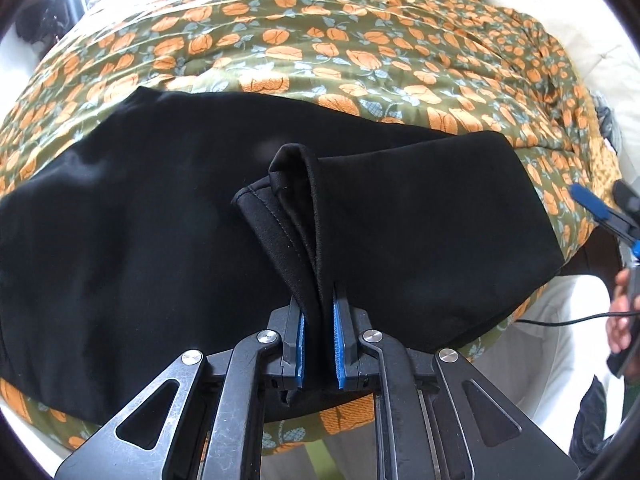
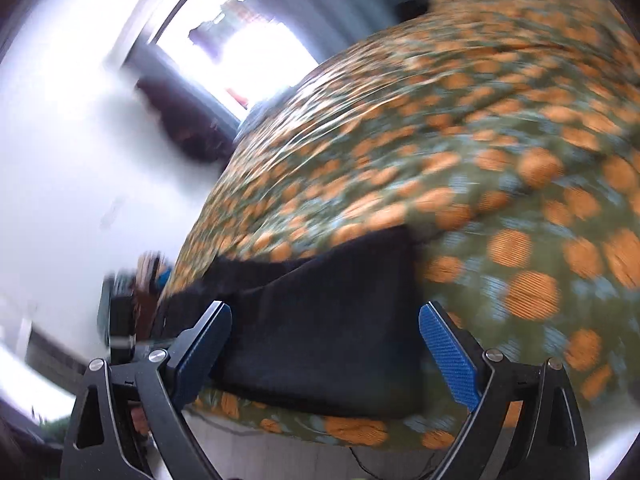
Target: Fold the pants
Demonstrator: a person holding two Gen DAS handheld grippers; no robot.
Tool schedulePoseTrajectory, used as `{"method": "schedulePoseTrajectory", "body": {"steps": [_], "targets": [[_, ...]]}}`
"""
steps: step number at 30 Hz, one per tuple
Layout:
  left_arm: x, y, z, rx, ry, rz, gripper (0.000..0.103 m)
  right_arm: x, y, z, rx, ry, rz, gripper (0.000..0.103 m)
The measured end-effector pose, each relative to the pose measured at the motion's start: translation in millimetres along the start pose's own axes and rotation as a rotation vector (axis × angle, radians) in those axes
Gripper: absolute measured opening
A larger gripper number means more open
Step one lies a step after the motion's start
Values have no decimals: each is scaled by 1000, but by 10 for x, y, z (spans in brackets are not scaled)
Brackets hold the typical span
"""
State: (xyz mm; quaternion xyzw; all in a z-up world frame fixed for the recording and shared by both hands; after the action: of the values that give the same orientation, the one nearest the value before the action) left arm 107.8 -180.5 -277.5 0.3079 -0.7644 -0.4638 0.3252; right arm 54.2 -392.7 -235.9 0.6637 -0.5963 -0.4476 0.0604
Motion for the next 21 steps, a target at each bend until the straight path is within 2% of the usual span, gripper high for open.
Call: {"method": "schedulePoseTrajectory", "body": {"steps": [2,4,5,7,9,10,12,15,18,21], "targets": [[-22,-37,7,-2,5,6,10,-80,-321,97,-67,49,-18,95],[-36,-68,26,-7,-1,10,10,107,-806,377,-226,-7,26,95],[-36,-69,25,-8,-9,8,11,164,-915,441,-244,-30,31,95],[-43,-65,16,-9,-15,4,16,124,-892,364,-201,-22,33,96],[-78,-49,6,-5,-4,-6,30,72,-808,291,-205,-39,51,96],[-94,-30,6,-2,7,-1,34,7,-692,218,-173,-46,54,96],[-123,47,6,10,38,19,54,-104,-513,120,-132,-19,56,96],[-172,263,-21,74,75,32,73,-312,-251,138,-85,73,118,96],[-224,417,-34,119,93,22,82,-354,-184,307,-79,111,169,97],[-270,464,-45,121,108,16,82,-217,-474,667,-187,37,169,97]]}}
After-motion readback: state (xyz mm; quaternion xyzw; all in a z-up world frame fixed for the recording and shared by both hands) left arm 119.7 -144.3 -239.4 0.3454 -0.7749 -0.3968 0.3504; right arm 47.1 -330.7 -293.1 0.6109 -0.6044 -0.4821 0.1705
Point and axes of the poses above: each gripper's, at about its wrist camera, not at the fingertips, and y roughly against the way its jaws point, x to its right, z to its underside, the point moved 10 cm from there along -y, roughly the way its jaws point, and after that the axes turned 3 degrees about z, right-handed, at the moved point
